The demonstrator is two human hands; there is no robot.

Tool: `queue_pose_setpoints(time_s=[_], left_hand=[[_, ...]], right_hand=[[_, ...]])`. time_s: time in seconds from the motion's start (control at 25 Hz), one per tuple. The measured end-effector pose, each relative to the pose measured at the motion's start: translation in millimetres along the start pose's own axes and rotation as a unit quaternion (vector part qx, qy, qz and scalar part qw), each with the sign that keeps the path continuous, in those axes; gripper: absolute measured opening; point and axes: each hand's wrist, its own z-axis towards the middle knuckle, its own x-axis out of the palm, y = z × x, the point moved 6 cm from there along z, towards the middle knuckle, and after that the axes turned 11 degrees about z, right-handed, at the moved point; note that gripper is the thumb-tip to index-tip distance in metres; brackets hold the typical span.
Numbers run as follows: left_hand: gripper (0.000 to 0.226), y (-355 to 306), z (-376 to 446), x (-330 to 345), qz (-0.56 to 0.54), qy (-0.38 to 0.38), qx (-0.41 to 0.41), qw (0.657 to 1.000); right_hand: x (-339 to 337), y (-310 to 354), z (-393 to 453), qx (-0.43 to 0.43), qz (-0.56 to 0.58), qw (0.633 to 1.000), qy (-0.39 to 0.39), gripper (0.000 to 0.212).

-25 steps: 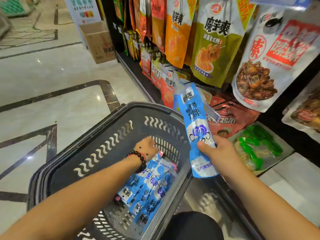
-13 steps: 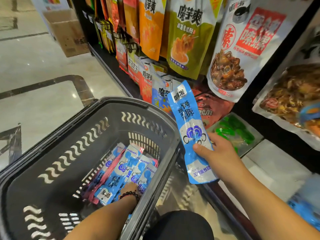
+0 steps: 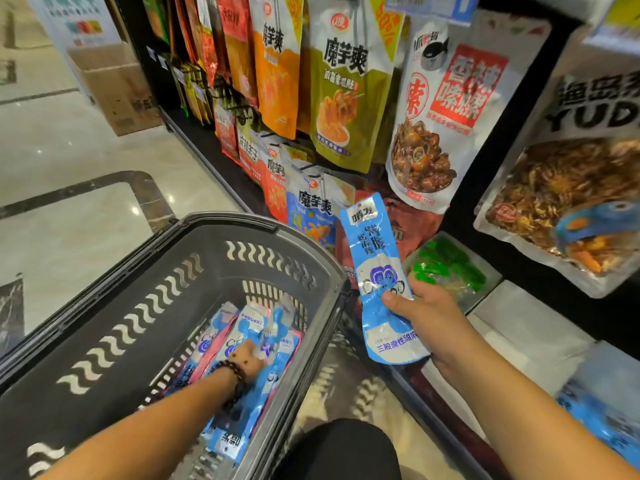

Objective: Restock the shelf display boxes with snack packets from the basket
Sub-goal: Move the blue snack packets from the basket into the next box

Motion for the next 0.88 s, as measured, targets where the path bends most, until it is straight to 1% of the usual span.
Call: queue_pose_setpoints(time_s=[0.04, 0.08, 0.12, 0.16, 0.24, 0.32, 0.36, 0.48, 0.52, 0.56, 0.6, 0.64, 0.68, 0.76, 0.8, 0.88], left_hand=[[0.009, -4.7, 1.7, -18.2, -0.032, -0.009, 0.012, 0.999], [0.016, -12.5, -1.2, -38.1, -0.068, -0.023, 0.031, 0.997], [0.020, -21.8, -7.9, -59.6, -0.118, -0.019, 0.046, 0.992], [0.019, -34.0, -20.6, -79.6, -0.175, -0.007, 0.060, 0.983], [0.016, -52.6, -49.6, -104.4, -0.275, 0.059, 0.078, 0.956], [0.017, -68.7, -76.4, -111.8, -0.324, 0.118, 0.105, 0.933], [0.019, -79.7, -86.1, -107.7, -0.333, 0.141, 0.118, 0.925], [0.023, -115.5, -106.9, -73.4, -0.326, 0.177, 0.137, 0.919], [0.023, -129.7, -113.2, -56.0, -0.322, 0.195, 0.143, 0.915], [0.024, -144.4, -119.5, -36.0, -0.317, 0.214, 0.145, 0.913], [0.024, -155.9, -122.2, -16.0, -0.308, 0.227, 0.146, 0.912], [0.024, -166.5, -124.2, 3.4, -0.297, 0.238, 0.146, 0.913], [0.025, -179.6, -125.4, 25.3, -0.283, 0.254, 0.149, 0.913], [0.029, -205.7, -127.0, 68.1, -0.262, 0.290, 0.154, 0.908], [0.034, -216.8, -126.9, 88.1, -0.256, 0.305, 0.152, 0.905], [0.052, -235.0, -127.1, 124.6, -0.248, 0.330, 0.149, 0.899]], right_hand=[[-4.5, -1.9, 2.9, 0.011, 0.004, 1.000, -0.007, 0.009], [-9.0, -2.9, 5.6, 0.020, 0.009, 1.000, -0.012, 0.011], [-13.2, -4.3, 8.2, 0.028, 0.014, 0.999, -0.013, 0.014], [-17.7, -4.7, 9.8, 0.034, 0.018, 0.999, -0.010, 0.017], [-29.6, -1.9, 9.9, 0.044, 0.018, 0.999, -0.010, 0.017], [-45.1, -1.0, 5.9, 0.057, 0.019, 0.998, -0.002, 0.010], [-58.3, -2.1, 1.2, 0.064, 0.017, 0.998, -0.005, 0.009], [-116.3, -21.4, -21.5, 0.091, 0.020, 0.995, -0.038, 0.012], [-138.0, -30.2, -31.9, 0.099, 0.023, 0.993, -0.057, 0.019], [-162.6, -41.7, -43.7, 0.106, 0.028, 0.990, -0.084, 0.027], [-184.9, -54.9, -55.8, 0.111, 0.042, 0.986, -0.116, 0.029], [-203.7, -67.5, -68.8, 0.111, 0.058, 0.981, -0.148, 0.026], [-223.4, -83.0, -82.1, 0.105, 0.078, 0.973, -0.189, 0.024], [-255.9, -116.9, -104.5, 0.092, 0.116, 0.950, -0.273, 0.029], [-268.3, -133.8, -113.4, 0.088, 0.137, 0.938, -0.307, 0.031], [-289.1, -163.0, -124.0, 0.089, 0.172, 0.913, -0.360, 0.026]])
